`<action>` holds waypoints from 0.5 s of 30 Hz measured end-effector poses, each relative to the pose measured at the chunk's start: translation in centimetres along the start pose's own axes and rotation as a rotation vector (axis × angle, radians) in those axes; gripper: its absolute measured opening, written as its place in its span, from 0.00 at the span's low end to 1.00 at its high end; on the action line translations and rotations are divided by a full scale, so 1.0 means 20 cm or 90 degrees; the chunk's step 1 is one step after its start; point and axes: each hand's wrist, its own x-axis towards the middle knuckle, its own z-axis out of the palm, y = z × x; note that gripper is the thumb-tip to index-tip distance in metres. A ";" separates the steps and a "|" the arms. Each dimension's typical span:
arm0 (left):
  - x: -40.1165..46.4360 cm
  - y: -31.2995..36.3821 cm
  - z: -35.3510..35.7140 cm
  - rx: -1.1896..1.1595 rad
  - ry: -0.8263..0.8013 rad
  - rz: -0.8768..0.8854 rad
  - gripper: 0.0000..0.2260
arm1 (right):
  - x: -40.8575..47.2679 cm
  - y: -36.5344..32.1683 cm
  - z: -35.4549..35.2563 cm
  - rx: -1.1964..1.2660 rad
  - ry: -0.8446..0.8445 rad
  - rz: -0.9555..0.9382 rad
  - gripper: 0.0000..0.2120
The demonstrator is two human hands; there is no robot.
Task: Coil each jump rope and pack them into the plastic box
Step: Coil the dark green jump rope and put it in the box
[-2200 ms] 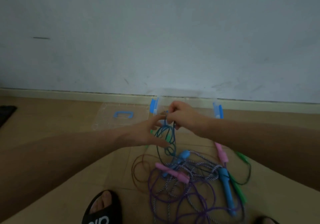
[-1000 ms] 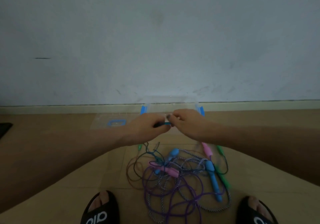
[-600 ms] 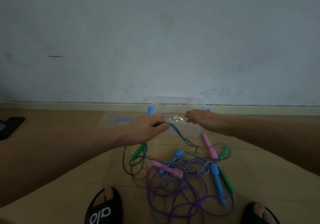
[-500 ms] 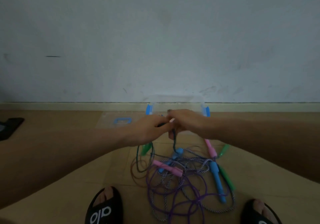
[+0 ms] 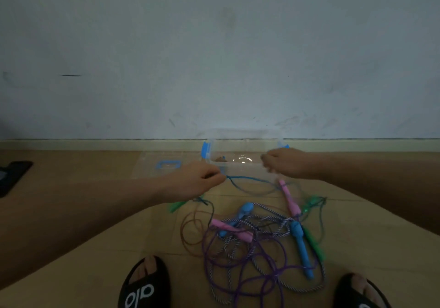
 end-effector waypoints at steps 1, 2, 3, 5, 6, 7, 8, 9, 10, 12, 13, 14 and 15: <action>0.01 0.02 0.01 -0.018 -0.002 0.010 0.20 | 0.00 -0.08 0.03 0.143 -0.016 -0.029 0.19; 0.03 0.05 0.02 -0.035 -0.005 0.018 0.19 | -0.01 -0.17 0.07 0.258 -0.042 -0.044 0.19; 0.04 0.08 0.02 -0.049 -0.009 0.025 0.18 | -0.02 -0.24 0.10 0.342 -0.061 -0.053 0.19; 0.05 0.13 0.02 -0.070 -0.013 0.031 0.15 | -0.04 -0.33 0.16 0.362 -0.067 -0.080 0.20; 0.05 0.13 0.01 -0.077 -0.013 0.025 0.15 | -0.04 -0.34 0.16 0.315 -0.039 -0.099 0.20; 0.05 0.13 0.00 -0.074 -0.010 0.017 0.15 | -0.04 -0.33 0.16 0.260 -0.001 -0.120 0.20; 0.05 0.11 -0.02 -0.061 -0.001 0.013 0.17 | -0.04 -0.29 0.14 0.194 0.034 -0.141 0.20; 0.05 0.08 -0.03 -0.046 0.010 0.008 0.18 | -0.04 -0.24 0.11 0.112 0.064 -0.165 0.21; 0.04 0.04 -0.04 -0.034 0.014 0.000 0.19 | -0.02 -0.18 0.09 0.016 0.076 -0.177 0.21; 0.02 -0.02 -0.05 -0.010 0.006 -0.007 0.20 | 0.00 -0.07 0.05 -0.123 0.064 -0.148 0.22; 0.02 -0.04 -0.04 0.000 0.000 -0.008 0.20 | 0.00 -0.02 0.03 -0.157 0.054 -0.124 0.22; 0.01 -0.05 -0.04 0.005 -0.007 -0.010 0.20 | 0.01 0.03 0.02 -0.188 0.045 -0.094 0.22; 0.01 -0.05 -0.03 0.006 -0.012 -0.014 0.20 | 0.01 0.05 0.01 -0.220 0.043 -0.070 0.22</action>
